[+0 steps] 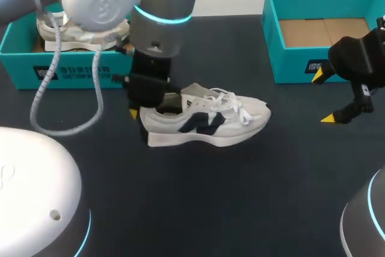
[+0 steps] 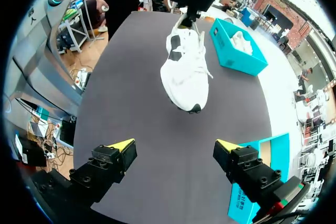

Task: Take the shoe out of the shoebox, open the shoe tongue, remove and reinsert the insole, then place the shoe into the shoebox

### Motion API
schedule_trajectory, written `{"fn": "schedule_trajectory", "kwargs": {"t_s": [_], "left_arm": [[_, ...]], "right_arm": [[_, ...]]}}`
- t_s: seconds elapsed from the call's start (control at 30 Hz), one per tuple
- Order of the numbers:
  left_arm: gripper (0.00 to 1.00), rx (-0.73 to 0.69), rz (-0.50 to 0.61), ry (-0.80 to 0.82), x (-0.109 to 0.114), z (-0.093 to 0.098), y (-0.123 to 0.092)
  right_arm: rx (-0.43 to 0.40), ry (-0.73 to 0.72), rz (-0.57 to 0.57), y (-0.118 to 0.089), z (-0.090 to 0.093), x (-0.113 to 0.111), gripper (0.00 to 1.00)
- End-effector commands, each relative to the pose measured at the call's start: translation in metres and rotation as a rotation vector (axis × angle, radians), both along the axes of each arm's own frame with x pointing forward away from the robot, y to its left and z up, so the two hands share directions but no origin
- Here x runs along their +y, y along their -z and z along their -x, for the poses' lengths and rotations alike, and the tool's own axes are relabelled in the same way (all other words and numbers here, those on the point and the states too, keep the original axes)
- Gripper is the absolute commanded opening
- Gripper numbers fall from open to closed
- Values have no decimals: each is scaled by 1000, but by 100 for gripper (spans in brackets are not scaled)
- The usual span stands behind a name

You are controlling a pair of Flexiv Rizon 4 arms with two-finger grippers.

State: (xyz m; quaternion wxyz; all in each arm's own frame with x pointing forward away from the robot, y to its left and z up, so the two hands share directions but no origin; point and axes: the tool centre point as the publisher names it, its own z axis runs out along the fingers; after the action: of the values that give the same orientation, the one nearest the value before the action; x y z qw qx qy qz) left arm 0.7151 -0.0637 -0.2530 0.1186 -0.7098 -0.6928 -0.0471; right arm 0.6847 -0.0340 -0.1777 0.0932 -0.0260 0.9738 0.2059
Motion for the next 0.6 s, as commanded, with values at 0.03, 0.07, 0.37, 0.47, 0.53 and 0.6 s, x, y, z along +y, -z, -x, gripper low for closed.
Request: {"fn": "schedule_trajectory", "kwargs": {"t_s": [0.03,0.07,0.37,0.47,0.53,0.6], "left_arm": [[0,-4,41,-6,-8,8,17],[0,6,34,9,-12,9,21],[0,-34,0,24,-41,16,63],[0,-45,-16,32,-42,16,80],[0,-58,-18,26,-41,15,89],[0,-71,-25,36,-39,13,98]], "right_arm": [[3,-1,3,1,-2,1,100],[3,-1,3,1,-2,1,100],[3,-1,3,1,-2,1,100],[3,-1,3,1,-2,1,100],[3,-1,3,1,-2,1,100],[3,-1,3,1,-2,1,100]]}}
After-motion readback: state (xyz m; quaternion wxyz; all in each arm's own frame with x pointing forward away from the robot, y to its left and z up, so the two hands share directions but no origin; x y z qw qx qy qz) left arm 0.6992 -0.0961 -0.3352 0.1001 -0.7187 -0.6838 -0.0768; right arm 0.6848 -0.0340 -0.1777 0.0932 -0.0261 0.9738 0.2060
